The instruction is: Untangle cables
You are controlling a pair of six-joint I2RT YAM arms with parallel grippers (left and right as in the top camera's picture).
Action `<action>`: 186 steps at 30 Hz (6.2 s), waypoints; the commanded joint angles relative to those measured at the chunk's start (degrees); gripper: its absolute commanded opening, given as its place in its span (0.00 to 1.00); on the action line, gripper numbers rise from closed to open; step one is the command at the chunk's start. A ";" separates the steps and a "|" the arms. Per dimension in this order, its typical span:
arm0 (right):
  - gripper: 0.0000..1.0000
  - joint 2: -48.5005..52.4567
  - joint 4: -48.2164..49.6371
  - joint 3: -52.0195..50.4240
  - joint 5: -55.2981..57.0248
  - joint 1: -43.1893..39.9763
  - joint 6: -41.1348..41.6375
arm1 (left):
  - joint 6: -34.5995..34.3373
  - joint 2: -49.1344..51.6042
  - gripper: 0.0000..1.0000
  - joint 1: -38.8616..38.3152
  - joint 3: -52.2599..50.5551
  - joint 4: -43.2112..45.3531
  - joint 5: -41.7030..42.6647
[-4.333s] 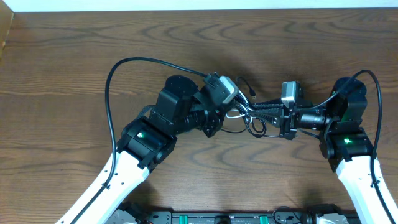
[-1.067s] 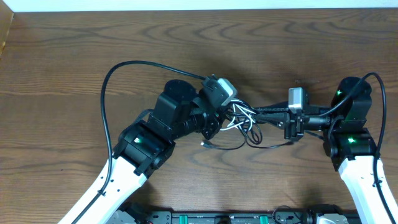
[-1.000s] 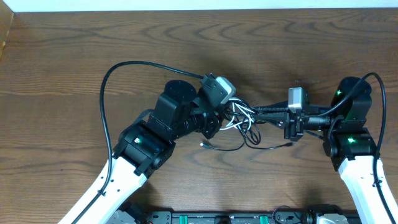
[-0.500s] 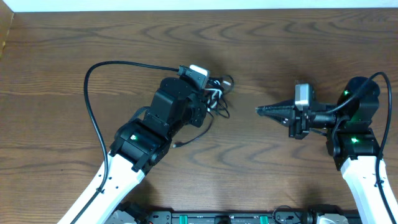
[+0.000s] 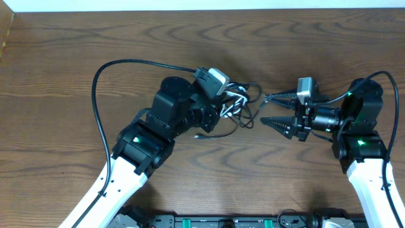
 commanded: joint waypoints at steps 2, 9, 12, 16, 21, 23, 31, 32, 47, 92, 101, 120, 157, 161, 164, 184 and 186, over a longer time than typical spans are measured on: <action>0.56 -0.20 -0.85 0.83 0.20 0.20 -5.25 | 0.48 -0.11 0.08 0.07 1.62 2.45 8.17; 0.46 -0.20 -1.99 0.81 7.23 1.92 -5.60 | 0.52 -0.11 0.08 0.07 1.62 3.93 16.46; 0.23 -0.20 -2.80 0.81 10.82 2.16 -5.51 | 0.55 -0.11 0.08 0.07 1.62 3.96 20.24; 0.07 -0.20 -2.82 0.79 12.55 2.16 -4.70 | 0.55 -0.13 0.07 0.07 1.62 3.96 21.92; 0.02 -0.20 -2.80 0.81 17.68 2.16 -1.27 | 0.55 -0.17 0.07 0.07 1.62 4.26 25.55; 0.04 -0.20 -2.82 0.81 22.95 2.16 2.86 | 0.55 -0.17 0.08 0.07 1.62 4.63 27.91; 0.23 -0.20 -2.73 0.81 28.04 2.16 7.52 | 0.55 -0.17 0.07 0.07 1.62 4.63 32.52; 0.24 -0.20 -2.75 0.81 28.94 2.16 8.41 | 0.55 -0.17 0.07 0.07 1.62 4.70 33.42; 0.86 -0.20 -1.68 0.79 22.45 2.19 8.55 | 0.55 -0.09 0.08 0.07 1.62 6.03 33.68; 0.99 -0.20 -27.85 0.79 80.19 -6.62 42.23 | -2.01 -7.63 0.07 38.12 1.62 -6.40 28.70; 0.99 -0.20 -15.93 0.79 52.52 -6.45 25.68 | -2.05 -7.63 0.07 38.21 1.62 -6.40 35.01; 0.99 -0.20 -10.21 0.79 10.60 1.90 -12.02 | -2.05 -7.61 0.08 26.51 1.62 -5.51 40.96; 0.01 -0.20 -7.96 0.79 19.71 10.29 -16.50 | -8.22 -2.10 0.07 8.96 1.62 4.15 23.32; 0.01 -0.20 -8.11 0.79 20.50 10.25 -16.31 | -14.03 -2.10 0.07 9.84 1.62 2.82 12.94; 0.01 -0.22 -8.04 0.79 20.50 10.25 -16.31 | -19.12 -2.10 0.07 10.38 1.62 0.44 4.44; 0.01 -0.22 6.36 0.79 20.50 1.46 15.67 | -20.98 -1.99 0.08 10.36 1.62 -10.34 -11.41; 0.01 -0.22 7.32 0.79 20.52 0.48 19.06 | -20.24 -1.99 0.07 10.36 1.62 -11.02 -11.43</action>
